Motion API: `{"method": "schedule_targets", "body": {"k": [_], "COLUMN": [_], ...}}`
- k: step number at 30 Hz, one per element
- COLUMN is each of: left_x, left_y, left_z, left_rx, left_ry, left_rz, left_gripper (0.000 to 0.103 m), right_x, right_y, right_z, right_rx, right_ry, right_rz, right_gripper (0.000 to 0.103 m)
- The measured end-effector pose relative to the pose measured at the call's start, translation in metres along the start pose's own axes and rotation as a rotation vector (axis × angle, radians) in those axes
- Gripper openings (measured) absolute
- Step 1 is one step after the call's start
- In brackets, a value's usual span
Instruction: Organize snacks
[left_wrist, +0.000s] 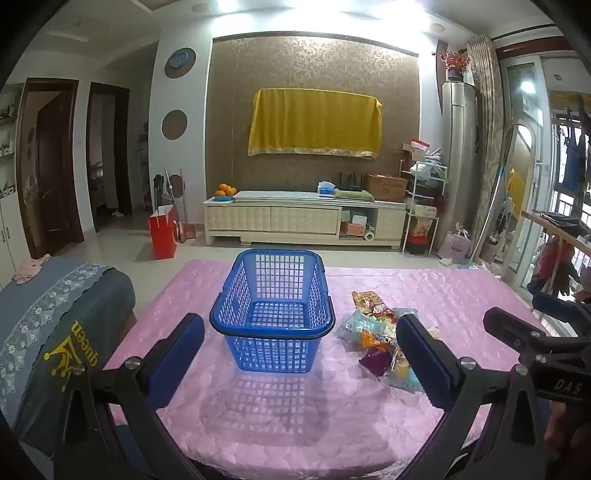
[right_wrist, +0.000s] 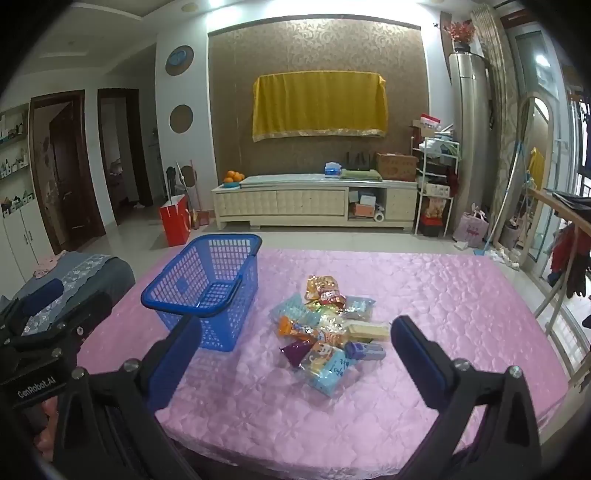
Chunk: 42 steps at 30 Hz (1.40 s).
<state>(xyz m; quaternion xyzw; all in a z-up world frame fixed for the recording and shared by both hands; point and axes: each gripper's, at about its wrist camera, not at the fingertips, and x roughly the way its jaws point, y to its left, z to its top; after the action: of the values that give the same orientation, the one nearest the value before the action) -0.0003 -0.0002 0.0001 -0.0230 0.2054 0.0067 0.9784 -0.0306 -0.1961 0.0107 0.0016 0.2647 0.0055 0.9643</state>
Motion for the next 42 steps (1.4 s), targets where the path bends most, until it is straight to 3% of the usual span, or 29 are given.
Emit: {"method": "schedule_targets", "body": {"k": [9, 14, 42], "left_x": [-0.005, -0.009, -0.005], "left_y": [0.003, 0.004, -0.001], "left_z": [-0.002, -0.001, -0.004], "left_rx": [-0.001, 0.003, 0.006], "left_ry": [-0.001, 0.000, 0.034], "left_rz": [-0.016, -0.020, -0.036], "left_gripper": [0.103, 0.103, 0.103], "right_x": [0.001, -0.008, -0.004], "right_y": [0.005, 0.004, 0.008], "right_z": [-0.015, -0.001, -0.006], "right_rx": [0.004, 0.002, 0.016], "right_ry": [-0.017, -0.010, 0.027], "right_rz": [0.001, 0.008, 0.018], "right_gripper": [0.103, 0.103, 0.103]}}
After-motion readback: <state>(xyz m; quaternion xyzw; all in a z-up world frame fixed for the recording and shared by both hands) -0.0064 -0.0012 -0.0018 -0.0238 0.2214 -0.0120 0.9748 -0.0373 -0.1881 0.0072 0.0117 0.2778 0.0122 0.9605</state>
